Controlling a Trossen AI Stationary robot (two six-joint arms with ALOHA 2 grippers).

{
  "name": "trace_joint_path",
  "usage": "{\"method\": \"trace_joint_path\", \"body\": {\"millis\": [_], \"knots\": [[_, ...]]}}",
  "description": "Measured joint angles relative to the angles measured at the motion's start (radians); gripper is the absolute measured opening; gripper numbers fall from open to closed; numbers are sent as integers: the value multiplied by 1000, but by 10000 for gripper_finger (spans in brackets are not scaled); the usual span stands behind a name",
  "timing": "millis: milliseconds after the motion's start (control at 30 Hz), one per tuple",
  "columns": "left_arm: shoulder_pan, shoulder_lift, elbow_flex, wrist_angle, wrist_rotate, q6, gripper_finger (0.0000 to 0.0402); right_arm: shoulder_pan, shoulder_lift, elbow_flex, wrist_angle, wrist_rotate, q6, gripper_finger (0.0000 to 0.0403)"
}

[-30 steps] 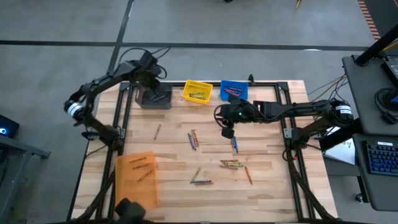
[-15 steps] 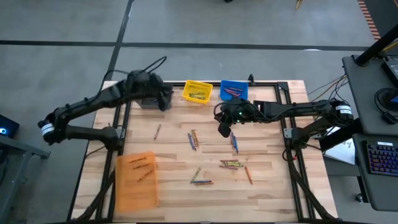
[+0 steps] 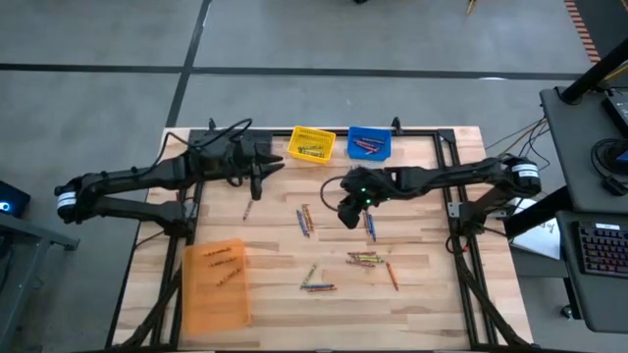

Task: Sort crayons
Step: Put the red crayon into the blue bin

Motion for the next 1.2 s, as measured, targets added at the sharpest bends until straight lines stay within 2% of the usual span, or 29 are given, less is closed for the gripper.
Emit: {"method": "trace_joint_path", "body": {"millis": [200,367,700,967,1200], "knots": [[0,7,6,9,-1,2,73,-32,56,81,-178,21,30,63],[0,9,6,16,-1,8,73,-71,104,178,-298,87,28,63],[0,11,6,9,-1,8,73,-173,259,318,-442,142,-31,63],[0,11,6,7,-1,9,73,-244,389,366,-454,145,-31,63],[0,11,6,7,-1,9,73,-288,436,371,-464,181,-23,63]]}}
